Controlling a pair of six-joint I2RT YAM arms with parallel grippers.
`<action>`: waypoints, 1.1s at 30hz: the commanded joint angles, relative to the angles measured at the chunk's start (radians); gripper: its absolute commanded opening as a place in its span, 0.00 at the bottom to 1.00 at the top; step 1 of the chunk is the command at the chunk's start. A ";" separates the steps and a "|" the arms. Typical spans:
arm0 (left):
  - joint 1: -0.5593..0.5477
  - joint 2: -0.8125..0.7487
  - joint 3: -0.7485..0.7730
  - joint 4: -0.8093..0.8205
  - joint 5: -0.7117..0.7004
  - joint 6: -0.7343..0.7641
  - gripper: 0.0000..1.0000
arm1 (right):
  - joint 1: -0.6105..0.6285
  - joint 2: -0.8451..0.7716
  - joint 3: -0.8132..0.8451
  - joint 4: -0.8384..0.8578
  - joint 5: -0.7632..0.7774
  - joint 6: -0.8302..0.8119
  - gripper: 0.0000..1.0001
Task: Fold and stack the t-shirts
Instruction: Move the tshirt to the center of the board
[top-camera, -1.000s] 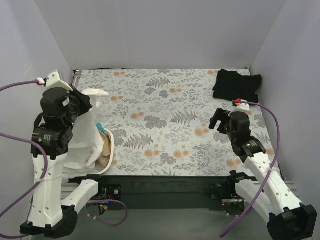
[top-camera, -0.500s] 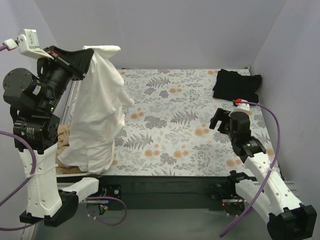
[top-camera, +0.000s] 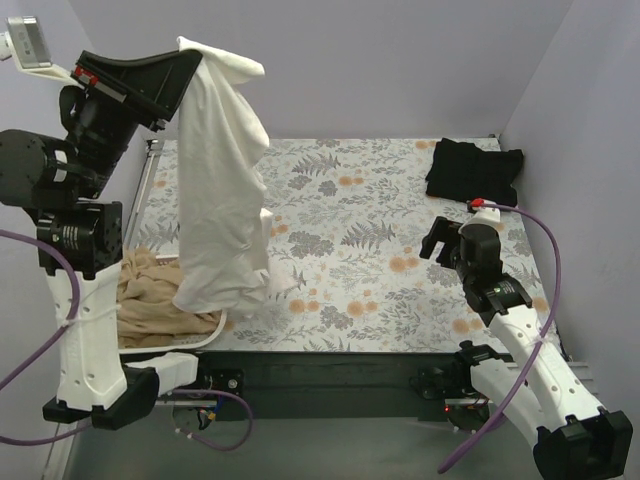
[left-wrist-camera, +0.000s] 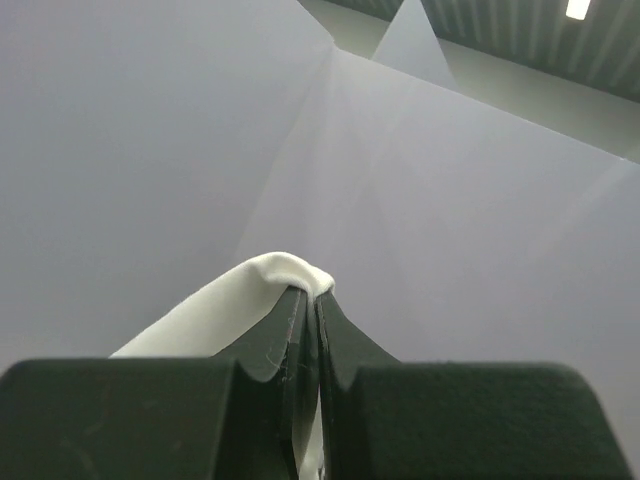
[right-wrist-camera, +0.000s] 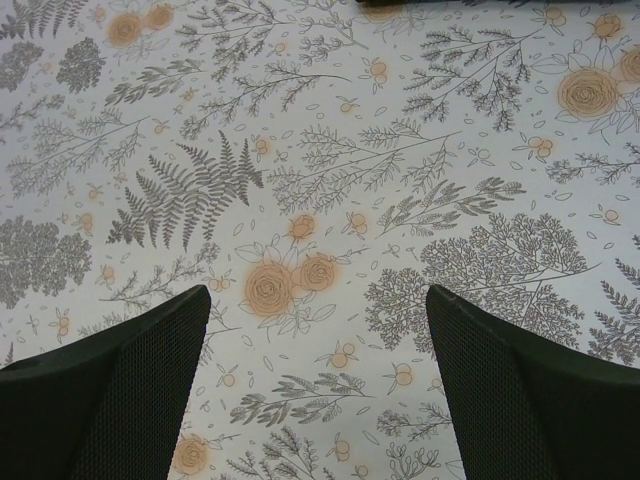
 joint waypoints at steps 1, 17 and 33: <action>0.001 0.078 -0.023 0.132 0.102 -0.136 0.00 | -0.007 -0.022 0.000 0.010 0.013 -0.005 0.95; -0.280 0.410 -0.164 0.055 0.007 0.168 0.00 | -0.007 -0.061 0.051 -0.072 0.047 -0.034 0.94; -0.520 0.385 -0.453 -0.323 -0.741 0.291 0.90 | -0.006 0.143 0.082 0.021 -0.199 -0.091 0.85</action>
